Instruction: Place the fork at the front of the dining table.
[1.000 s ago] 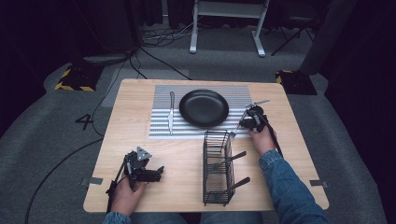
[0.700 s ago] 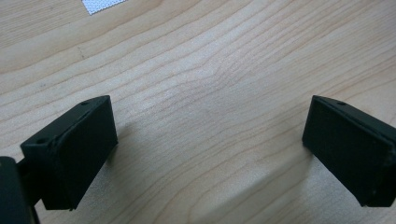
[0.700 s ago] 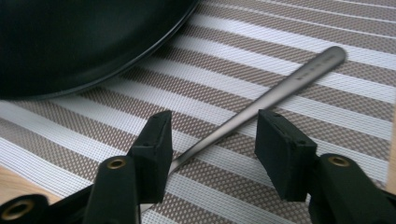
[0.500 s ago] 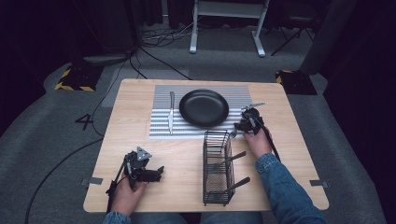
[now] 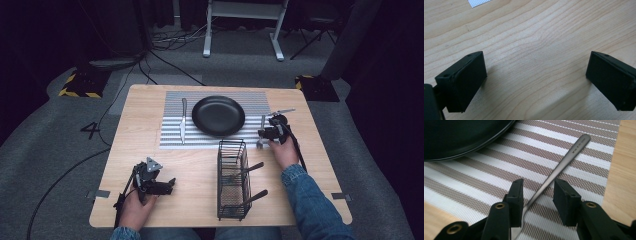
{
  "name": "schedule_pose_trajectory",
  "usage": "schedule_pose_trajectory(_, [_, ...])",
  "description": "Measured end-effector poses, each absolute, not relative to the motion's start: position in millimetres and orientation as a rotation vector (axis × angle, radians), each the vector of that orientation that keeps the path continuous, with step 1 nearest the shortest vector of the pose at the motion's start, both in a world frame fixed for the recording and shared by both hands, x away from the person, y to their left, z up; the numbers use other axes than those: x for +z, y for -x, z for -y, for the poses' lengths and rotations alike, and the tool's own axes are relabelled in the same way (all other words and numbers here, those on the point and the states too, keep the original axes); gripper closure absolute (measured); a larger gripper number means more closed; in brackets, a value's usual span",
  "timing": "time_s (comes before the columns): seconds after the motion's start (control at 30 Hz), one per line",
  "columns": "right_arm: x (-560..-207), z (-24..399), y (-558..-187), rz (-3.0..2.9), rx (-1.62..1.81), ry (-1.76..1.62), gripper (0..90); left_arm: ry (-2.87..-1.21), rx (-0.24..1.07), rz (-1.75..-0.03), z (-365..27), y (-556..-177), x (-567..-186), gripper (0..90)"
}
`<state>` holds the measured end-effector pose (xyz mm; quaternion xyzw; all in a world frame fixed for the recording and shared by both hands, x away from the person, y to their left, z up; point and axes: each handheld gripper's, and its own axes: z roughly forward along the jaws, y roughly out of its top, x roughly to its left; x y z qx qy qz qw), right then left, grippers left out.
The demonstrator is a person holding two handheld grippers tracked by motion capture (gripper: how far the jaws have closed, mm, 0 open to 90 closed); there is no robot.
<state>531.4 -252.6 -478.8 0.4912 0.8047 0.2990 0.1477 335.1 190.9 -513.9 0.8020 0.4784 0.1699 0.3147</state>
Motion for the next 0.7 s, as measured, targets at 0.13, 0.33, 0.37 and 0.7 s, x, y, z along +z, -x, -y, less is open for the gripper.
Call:
schedule_pose_trajectory(0.13, [-469.1, 262.9, -515.2, -2.305, 0.908, -1.404, 56.1, -2.108, 0.447, -1.263, -190.6, -335.0, -514.1, 3.2])
schedule_pose_trajectory(0.33, [-461.4, 270.8, -486.2, -2.341, 0.932, -1.362, 51.5, -2.109, 0.448, -1.262, -190.7, -335.0, -514.1, 3.3])
schedule_pose_trajectory(0.37, [-461.6, 270.5, -481.5, -2.349, 0.936, -1.359, 51.1, -2.108, 0.447, -1.262, -190.7, -335.1, -514.1, 3.2])
schedule_pose_trajectory(0.7, [-471.0, 260.3, -456.3, -2.429, 0.929, -1.313, 50.1, -2.104, 0.442, -1.269, -189.4, -336.7, -514.1, 2.8])
